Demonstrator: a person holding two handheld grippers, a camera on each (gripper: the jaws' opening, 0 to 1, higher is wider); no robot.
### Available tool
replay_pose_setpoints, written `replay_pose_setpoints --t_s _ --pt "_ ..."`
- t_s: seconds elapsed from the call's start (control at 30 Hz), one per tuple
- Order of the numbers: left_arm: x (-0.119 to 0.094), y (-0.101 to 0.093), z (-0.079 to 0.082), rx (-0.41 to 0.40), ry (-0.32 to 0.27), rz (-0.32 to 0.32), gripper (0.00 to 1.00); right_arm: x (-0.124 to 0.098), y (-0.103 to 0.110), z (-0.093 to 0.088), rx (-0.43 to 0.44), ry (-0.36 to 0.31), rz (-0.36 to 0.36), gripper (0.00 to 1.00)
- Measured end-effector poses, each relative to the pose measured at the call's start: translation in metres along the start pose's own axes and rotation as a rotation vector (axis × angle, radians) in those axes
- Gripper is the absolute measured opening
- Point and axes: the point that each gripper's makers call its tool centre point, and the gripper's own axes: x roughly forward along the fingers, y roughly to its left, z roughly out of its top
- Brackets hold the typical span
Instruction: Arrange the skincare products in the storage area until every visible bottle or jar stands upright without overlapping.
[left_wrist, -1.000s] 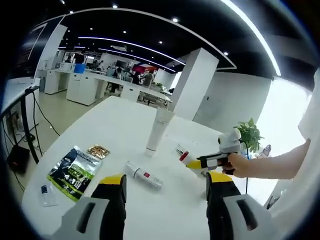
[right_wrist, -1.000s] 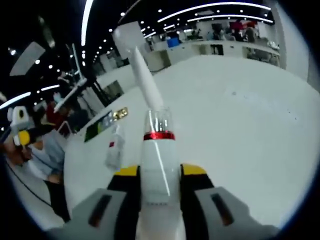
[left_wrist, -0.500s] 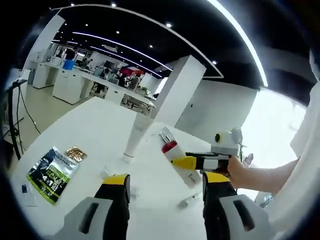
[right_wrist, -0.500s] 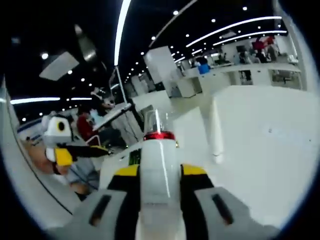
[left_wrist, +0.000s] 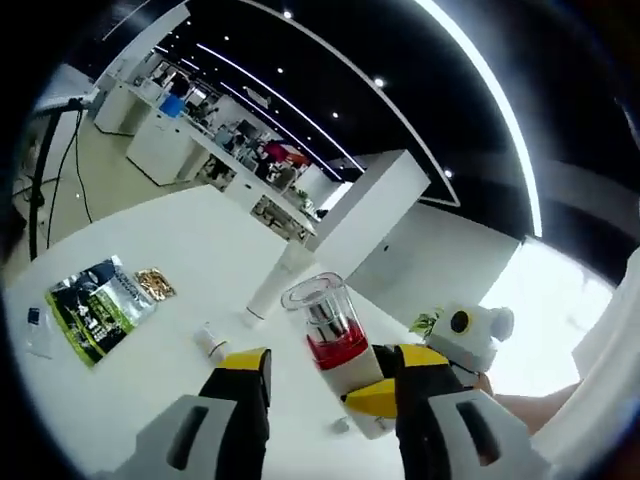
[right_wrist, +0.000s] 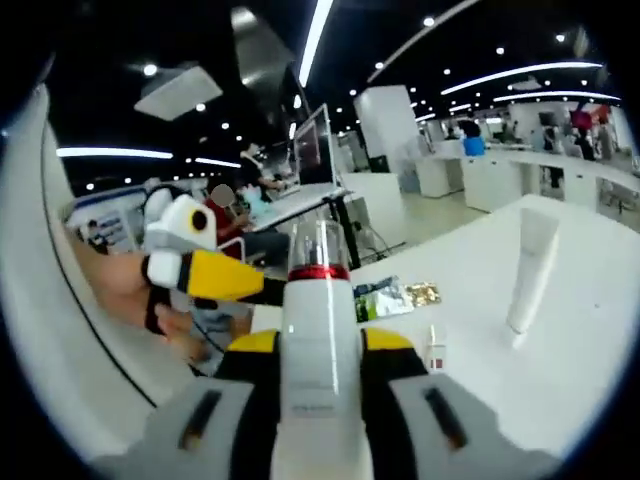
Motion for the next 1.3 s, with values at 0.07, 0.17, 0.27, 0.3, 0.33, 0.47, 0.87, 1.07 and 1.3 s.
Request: replay_pose_setpoints --t_s 0.07,0.17,0.27,0.3,0.33,0.47,0.87,1.07,1.3 --pt "-0.004 -0.003 -0.002 -0.016 0.005 -0.017 0.39 0.006 0.012 -0.005 -0.027 0.021 0.017 0.28" --pt "-0.011 -0.001 0.0 -0.011 0.003 -0.011 0.32 0.009 0.02 -0.008 -0.044 0.032 0.028 0.28" --pt "-0.018 0.001 0.0 -0.012 0.011 -0.001 0.32 0.01 0.025 -0.01 -0.047 0.032 0.029 0.28" --pt "-0.02 0.001 -0.002 0.013 0.023 0.009 0.32 0.012 0.026 -0.012 -0.067 0.046 0.027 0.28" --pt "-0.021 0.001 -0.005 0.052 0.034 0.018 0.32 0.013 0.027 -0.017 -0.088 0.068 0.027 0.28" --pt "-0.021 -0.002 -0.01 0.211 0.08 0.037 0.31 0.019 0.026 -0.031 -0.138 0.128 0.007 0.28" --pt "-0.003 0.008 -0.038 0.584 0.258 0.094 0.29 0.03 0.007 -0.069 -0.139 0.2 -0.09 0.28" --pt "0.0 0.013 -0.059 0.671 0.324 0.106 0.29 0.03 0.005 -0.091 -0.131 0.233 -0.111 0.28" --pt "-0.006 0.02 -0.07 0.701 0.383 0.11 0.29 0.032 0.007 -0.107 -0.17 0.253 -0.136 0.28"
